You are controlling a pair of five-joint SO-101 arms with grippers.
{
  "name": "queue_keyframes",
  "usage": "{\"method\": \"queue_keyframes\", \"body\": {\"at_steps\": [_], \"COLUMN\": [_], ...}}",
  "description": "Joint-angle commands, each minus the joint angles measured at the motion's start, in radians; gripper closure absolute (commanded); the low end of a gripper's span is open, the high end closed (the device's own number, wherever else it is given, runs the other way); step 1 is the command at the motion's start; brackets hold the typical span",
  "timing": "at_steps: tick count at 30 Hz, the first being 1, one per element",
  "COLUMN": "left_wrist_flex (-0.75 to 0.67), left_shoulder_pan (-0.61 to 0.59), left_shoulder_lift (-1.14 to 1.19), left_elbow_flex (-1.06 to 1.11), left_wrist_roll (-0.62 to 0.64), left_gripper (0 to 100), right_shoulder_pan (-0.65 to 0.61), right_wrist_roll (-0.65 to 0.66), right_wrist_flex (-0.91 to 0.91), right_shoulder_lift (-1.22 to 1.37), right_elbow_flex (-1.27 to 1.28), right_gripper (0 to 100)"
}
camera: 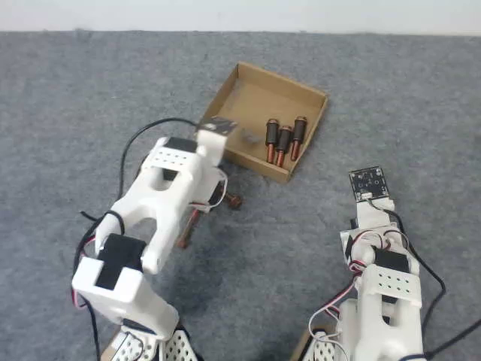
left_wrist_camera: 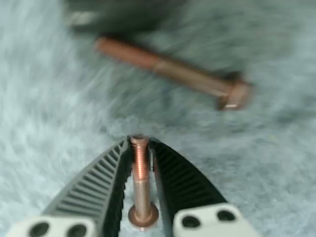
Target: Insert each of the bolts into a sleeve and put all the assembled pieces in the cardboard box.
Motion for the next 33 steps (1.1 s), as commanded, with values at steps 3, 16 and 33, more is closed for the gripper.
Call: {"method": "queue_keyframes", "body": {"at_steps": [3, 16, 33], "left_wrist_flex": [0.031, 0.006, 0.044], "left_shoulder_pan": [0.158, 0.448, 0.451], "left_shoulder_lift": [-0.012, -0.012, -0.483], "left_elbow_flex": [-0.120, -0.097, 0.170], "left_wrist_roll": [-0.178, -0.098, 0.057], "left_gripper": [99, 85, 99], "right_shoulder_pan": [-0.012, -0.012, -0.013], "right_wrist_roll": [0.023, 0.023, 0.023], "right_wrist_flex": [-0.018, -0.018, -0.018], "right_shoulder_lift": [-0.031, -0.031, -0.031], "right_elbow_flex": [-0.003, -0.003, -0.003], "right_gripper": [99.1, 99.1, 99.1]}}
